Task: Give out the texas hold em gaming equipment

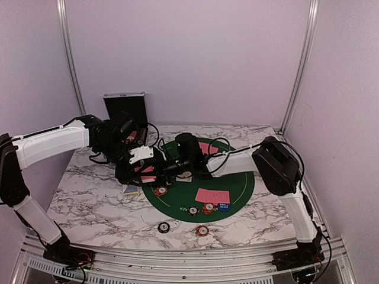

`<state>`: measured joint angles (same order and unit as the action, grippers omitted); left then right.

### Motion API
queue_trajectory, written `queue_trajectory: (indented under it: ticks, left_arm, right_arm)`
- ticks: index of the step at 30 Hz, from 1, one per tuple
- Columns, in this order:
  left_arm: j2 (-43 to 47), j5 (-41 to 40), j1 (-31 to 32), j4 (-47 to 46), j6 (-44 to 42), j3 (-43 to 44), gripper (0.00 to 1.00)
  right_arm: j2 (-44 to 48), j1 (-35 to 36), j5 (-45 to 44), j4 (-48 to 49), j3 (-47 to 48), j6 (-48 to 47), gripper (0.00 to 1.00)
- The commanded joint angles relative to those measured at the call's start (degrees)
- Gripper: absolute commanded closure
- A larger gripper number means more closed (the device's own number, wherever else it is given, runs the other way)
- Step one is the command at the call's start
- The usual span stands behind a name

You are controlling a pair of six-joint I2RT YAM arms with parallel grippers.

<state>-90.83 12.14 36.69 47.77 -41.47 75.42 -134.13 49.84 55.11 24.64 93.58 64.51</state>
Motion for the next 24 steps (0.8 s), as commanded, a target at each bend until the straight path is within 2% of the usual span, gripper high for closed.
queue_trajectory:
  ticks: [1, 11, 15, 20, 24]
  left_arm:
    - [2.0, 0.3, -0.2, -0.3, -0.5, 0.1, 1.00]
    - [2.0, 0.1, -0.3, -0.4, -0.5, -0.1, 1.00]
    - [2.0, 0.1, -0.3, -0.4, -0.5, -0.2, 1.00]
    - [2.1, -0.1, -0.3, -0.4, -0.6, -0.4, 1.00]
    - [2.4, -0.1, -0.4, -0.4, -0.7, -0.6, 1.00]
  right_arm:
    - [2.0, -1.6, -0.1, -1.1, -3.3, -1.2, 0.47]
    - [5.6, -2.5, 0.6, -1.6, -6.3, -2.5, 0.62]
    - [6.6, -2.6, 0.8, -2.7, -6.9, -3.3, 0.71]
    - [8.2, -3.0, 1.0, -4.3, -8.1, -4.3, 0.77]
    - [9.6, -3.6, 1.0, -5.6, -9.2, -5.0, 0.76]
